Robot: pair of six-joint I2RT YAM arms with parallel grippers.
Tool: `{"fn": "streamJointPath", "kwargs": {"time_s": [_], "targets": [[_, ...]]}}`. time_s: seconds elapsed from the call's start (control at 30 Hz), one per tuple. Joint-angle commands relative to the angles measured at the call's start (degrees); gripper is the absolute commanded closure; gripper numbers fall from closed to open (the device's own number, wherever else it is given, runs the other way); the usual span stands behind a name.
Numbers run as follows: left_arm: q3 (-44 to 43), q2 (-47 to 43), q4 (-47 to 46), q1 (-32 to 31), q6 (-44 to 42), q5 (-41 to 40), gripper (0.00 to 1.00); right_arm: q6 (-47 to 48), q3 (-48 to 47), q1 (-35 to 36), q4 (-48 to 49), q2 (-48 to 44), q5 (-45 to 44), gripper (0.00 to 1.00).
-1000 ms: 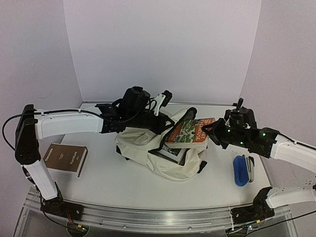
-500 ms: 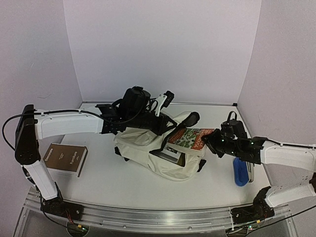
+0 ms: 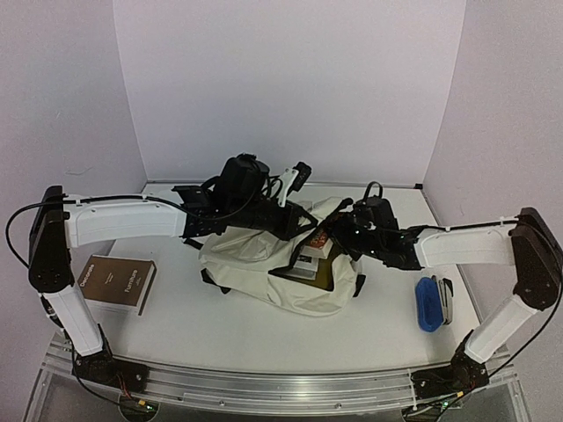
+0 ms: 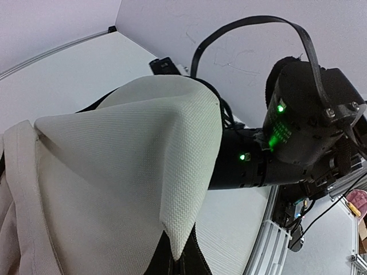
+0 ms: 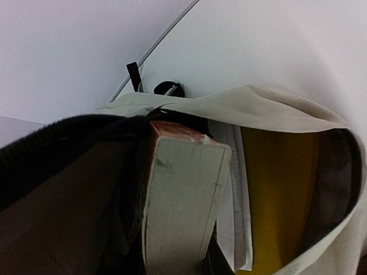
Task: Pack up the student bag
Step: Place the book in the student bag.
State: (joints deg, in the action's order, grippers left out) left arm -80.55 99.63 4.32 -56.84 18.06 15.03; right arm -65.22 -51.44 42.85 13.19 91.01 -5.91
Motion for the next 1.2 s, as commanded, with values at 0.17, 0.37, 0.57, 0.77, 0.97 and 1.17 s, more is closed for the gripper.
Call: {"fn": "streamJointPath", "kwargs": {"time_s": [0.17,0.37,0.57,0.77,0.97,1.17], "targets": [[-4.0,-1.7,-6.0,-0.9,1.3,0.8,1.0,3.6,-7.2,3.9,6.3,10.9,7.8,0.81],[-0.8,-4.4,-6.2,0.5,5.0,-3.6,1.0,5.5,-5.2,4.1,5.6,9.5,2.8,0.59],[3.5,-7.0,-6.8,2.9,8.2,-4.6,1.0,7.2,-2.2,4.0,1.1,6.2,-2.1,0.4],[4.1,-8.2,-6.0,3.1,8.1,-5.0,1.0,7.6,-1.0,3.9,-2.1,5.4,-4.8,0.27],[3.9,-8.3,-5.6,3.1,8.0,-4.8,1.0,8.6,-2.4,3.9,-2.3,7.0,-3.0,0.34],[3.8,-8.3,-5.3,3.1,7.9,-4.7,1.0,9.7,-4.8,4.0,-2.2,10.1,-0.2,0.49]]}}
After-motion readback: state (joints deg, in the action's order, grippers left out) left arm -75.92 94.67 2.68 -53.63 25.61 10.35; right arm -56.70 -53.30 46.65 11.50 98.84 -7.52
